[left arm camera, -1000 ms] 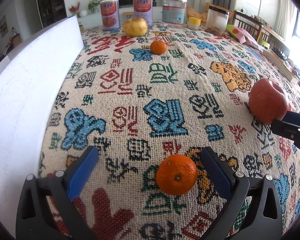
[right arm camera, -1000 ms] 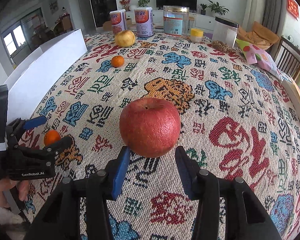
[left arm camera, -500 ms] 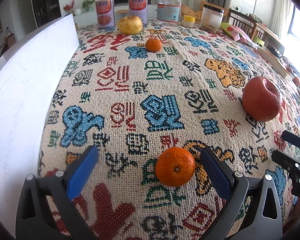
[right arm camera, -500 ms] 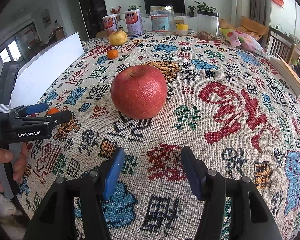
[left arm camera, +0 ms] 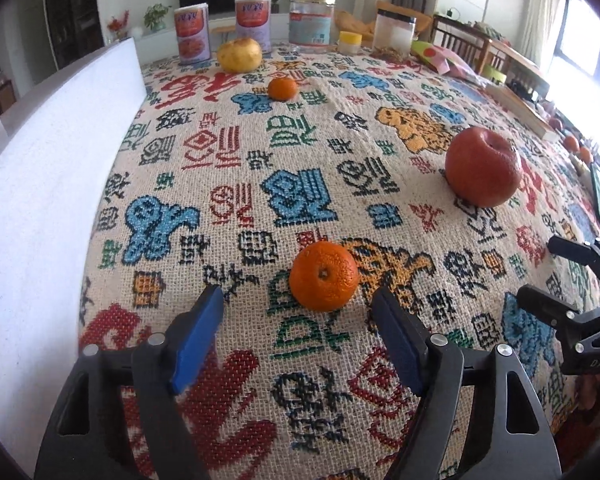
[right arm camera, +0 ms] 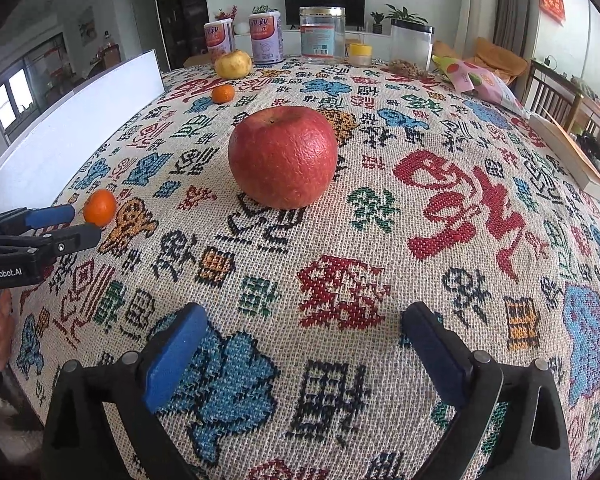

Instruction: Organize fruits

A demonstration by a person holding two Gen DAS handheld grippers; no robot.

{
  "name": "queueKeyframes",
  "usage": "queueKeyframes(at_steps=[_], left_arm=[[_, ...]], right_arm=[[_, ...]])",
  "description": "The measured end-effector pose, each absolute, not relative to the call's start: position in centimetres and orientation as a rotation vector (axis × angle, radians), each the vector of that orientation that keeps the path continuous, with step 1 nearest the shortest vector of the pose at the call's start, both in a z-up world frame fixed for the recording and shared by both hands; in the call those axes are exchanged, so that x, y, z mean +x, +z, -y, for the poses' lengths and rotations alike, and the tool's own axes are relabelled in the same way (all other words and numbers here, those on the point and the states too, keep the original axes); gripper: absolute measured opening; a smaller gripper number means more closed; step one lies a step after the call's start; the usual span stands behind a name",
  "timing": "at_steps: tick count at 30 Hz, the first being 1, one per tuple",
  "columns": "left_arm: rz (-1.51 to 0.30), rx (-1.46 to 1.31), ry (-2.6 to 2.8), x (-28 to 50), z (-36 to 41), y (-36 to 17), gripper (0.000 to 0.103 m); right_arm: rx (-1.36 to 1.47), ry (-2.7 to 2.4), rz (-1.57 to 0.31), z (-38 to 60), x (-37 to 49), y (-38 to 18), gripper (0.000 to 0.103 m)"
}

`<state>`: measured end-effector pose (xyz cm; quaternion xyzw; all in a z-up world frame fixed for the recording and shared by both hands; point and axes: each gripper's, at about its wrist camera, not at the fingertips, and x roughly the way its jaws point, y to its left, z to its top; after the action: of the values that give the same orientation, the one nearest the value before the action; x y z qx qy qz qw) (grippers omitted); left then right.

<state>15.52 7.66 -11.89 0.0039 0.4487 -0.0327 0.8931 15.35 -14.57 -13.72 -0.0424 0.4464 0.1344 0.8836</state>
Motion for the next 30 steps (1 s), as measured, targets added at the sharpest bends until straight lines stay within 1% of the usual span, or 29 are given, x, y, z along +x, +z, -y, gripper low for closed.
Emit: queueKeyframes(at_steps=[1, 2, 3, 7, 11, 17, 18, 19, 20, 23, 26, 30], left_arm=[[-0.915, 0.027, -0.065, 15.6, -7.3, -11.9, 0.067], [-0.901, 0.022, -0.077, 15.6, -7.1, -11.8, 0.044], [-0.897, 0.015, -0.079, 15.6, -7.1, -11.7, 0.029], [-0.907, -0.055, -0.067, 15.4, -7.9, -11.2, 0.029], [-0.916, -0.101, -0.057, 14.3, -8.7, -10.3, 0.028], [-0.946, -0.169, -0.047, 13.3, -10.1, -8.1, 0.028], [-0.949, -0.18, -0.046, 13.1, -10.4, -7.7, 0.028], [-0.952, -0.192, -0.049, 12.8, -10.7, -7.3, 0.028], [-0.954, -0.206, -0.056, 12.6, -11.0, -6.8, 0.028], [-0.974, -0.257, -0.095, 11.5, -11.8, -5.4, 0.028], [-0.963, -0.325, -0.179, 9.2, -13.4, -1.9, 0.028], [-0.86, -0.307, -0.15, 6.3, -17.7, 4.4, 0.028]], right_arm=[[-0.078, 0.283, -0.927, 14.7, 15.3, -13.7, 0.099], [-0.065, 0.288, -0.924, 14.9, 15.3, -13.7, 0.099], [-0.051, 0.293, -0.921, 15.1, 15.3, -13.6, 0.099], [0.02, 0.3, -0.918, 16.0, 15.6, -13.2, 0.099], [0.069, 0.32, -0.914, 15.5, 18.1, -11.1, 0.099], [-0.134, 0.336, -0.987, 10.5, 23.8, -9.2, 0.098], [-0.146, 0.337, -1.013, 10.1, 24.5, -9.3, 0.094], [-0.159, 0.327, -1.047, 9.9, 25.1, -9.5, 0.087], [-0.187, 0.296, -1.086, 9.7, 25.7, -9.8, 0.067], [-0.185, 0.296, -1.153, 10.0, 26.3, -9.8, 0.067], [-0.115, 0.318, -1.195, 10.3, 26.0, -8.9, 0.066], [-0.002, 0.459, -1.147, 8.1, 24.8, -4.1, 0.066]])
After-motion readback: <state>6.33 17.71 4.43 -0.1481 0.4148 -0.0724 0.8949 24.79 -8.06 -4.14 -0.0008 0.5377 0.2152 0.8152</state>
